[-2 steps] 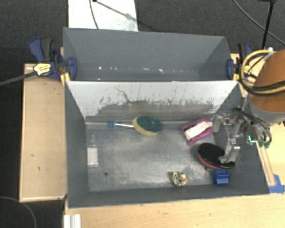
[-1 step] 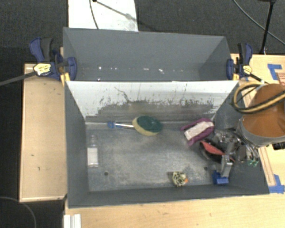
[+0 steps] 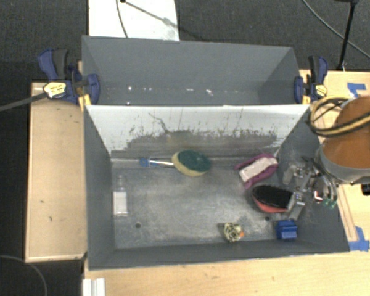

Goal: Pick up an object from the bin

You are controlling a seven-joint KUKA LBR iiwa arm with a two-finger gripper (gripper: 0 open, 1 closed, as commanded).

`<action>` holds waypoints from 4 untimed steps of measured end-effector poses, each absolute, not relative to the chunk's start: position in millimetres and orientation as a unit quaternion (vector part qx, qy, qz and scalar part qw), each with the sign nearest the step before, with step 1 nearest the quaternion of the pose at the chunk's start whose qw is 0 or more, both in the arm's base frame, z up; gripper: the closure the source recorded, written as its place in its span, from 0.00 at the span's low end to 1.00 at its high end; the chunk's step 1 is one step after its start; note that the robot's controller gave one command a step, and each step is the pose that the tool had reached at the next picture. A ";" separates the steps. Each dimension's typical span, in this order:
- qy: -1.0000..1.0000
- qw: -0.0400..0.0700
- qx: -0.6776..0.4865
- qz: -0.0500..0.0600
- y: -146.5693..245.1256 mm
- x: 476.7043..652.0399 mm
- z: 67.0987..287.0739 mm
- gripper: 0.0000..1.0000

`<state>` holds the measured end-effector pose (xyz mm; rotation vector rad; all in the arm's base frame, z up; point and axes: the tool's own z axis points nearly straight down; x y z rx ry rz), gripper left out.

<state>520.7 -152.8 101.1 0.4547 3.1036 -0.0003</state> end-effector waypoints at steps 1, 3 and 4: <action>0.977 0.000 0.215 0.000 -147.7 516.5 100.1 0.00; 0.968 0.001 0.250 0.002 -148.7 517.9 71.6 0.00; 0.969 0.001 0.249 0.002 -149.0 517.7 71.3 1.00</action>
Offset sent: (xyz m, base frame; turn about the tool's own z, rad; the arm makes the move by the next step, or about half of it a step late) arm -0.0044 0.0048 -0.0011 0.1447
